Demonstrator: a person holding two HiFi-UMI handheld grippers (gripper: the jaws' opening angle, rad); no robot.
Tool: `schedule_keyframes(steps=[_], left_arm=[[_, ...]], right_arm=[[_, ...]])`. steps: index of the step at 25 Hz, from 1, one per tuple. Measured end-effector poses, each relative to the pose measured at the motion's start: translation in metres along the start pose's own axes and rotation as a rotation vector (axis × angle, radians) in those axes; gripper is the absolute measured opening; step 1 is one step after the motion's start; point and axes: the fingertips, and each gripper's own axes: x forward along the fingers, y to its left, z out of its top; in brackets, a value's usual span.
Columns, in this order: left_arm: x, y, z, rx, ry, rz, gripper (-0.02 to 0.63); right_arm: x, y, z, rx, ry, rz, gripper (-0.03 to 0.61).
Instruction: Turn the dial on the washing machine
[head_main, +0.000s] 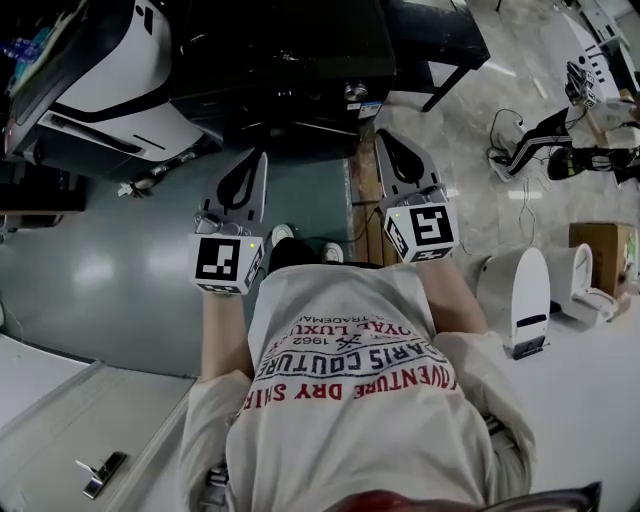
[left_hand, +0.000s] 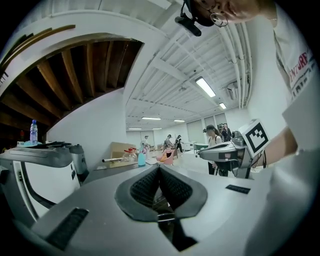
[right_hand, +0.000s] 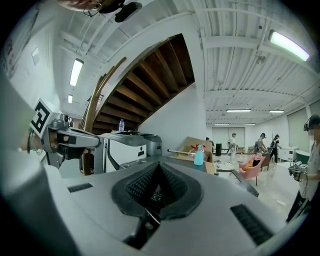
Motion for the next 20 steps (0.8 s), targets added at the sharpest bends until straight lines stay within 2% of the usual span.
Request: schedule_keyframes(steps=[12, 20], left_arm=[[-0.012, -0.007, 0.001, 0.008, 0.006, 0.0, 0.015], [-0.013, -0.009, 0.001, 0.024, 0.006, -0.003, 0.015]], right_arm=[[-0.013, 0.016, 0.003, 0.011, -0.021, 0.027, 0.028], [-0.02, 0.009, 0.009, 0.017, -0.057, -0.036, 0.028]])
